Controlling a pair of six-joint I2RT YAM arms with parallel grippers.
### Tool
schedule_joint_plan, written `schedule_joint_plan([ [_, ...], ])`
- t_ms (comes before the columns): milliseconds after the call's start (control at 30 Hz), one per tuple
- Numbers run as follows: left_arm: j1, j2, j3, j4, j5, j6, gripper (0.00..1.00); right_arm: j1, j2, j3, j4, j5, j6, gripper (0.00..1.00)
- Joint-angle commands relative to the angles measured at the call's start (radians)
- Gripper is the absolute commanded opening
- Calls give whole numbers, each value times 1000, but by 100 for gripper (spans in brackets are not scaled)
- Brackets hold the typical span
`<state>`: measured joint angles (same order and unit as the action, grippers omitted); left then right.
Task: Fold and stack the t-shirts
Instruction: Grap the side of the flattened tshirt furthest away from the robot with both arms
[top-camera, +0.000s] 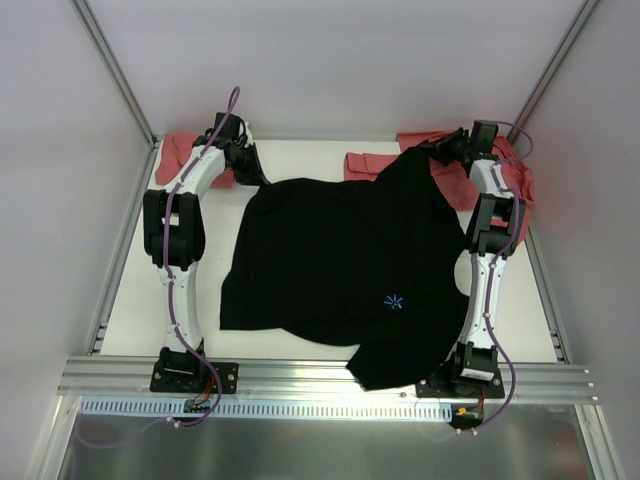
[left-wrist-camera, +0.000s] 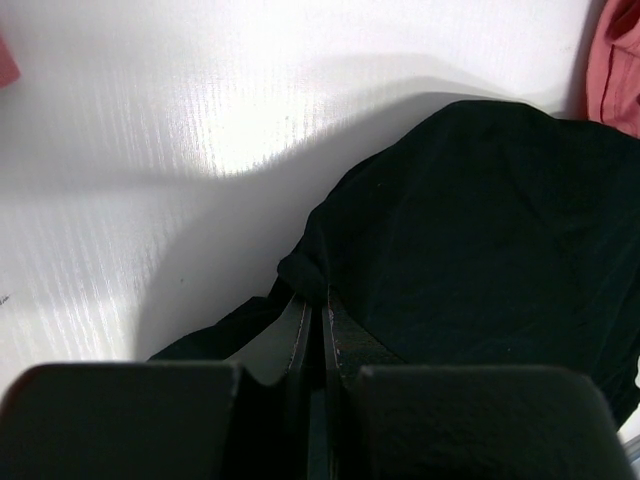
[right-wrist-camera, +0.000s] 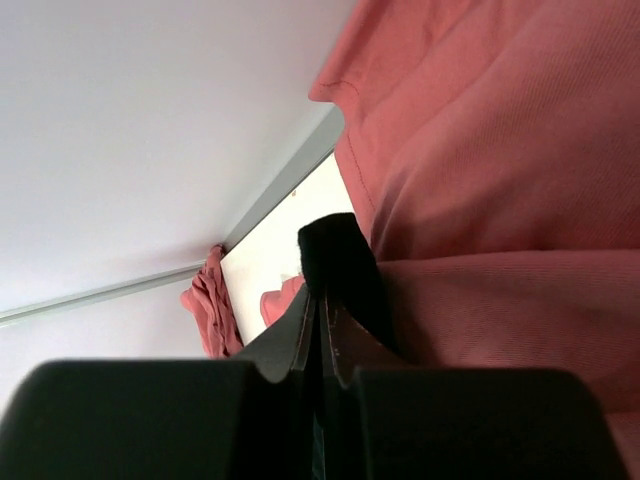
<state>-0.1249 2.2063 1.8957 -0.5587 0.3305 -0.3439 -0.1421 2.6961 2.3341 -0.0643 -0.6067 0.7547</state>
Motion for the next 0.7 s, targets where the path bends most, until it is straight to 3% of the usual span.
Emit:
schedule_joint_plan([
  [0,-2,-62,36,-1,-1,34,0,-7,-27,47,20,-10,-18,0],
  [367,7,-201,-15,69,-155,86,0,-53,-206,-7,-71,-74,-144,0],
  [667,31,-290,-89,105,-185,108,0,-60,-326,-16,-153,-143,-209,0],
])
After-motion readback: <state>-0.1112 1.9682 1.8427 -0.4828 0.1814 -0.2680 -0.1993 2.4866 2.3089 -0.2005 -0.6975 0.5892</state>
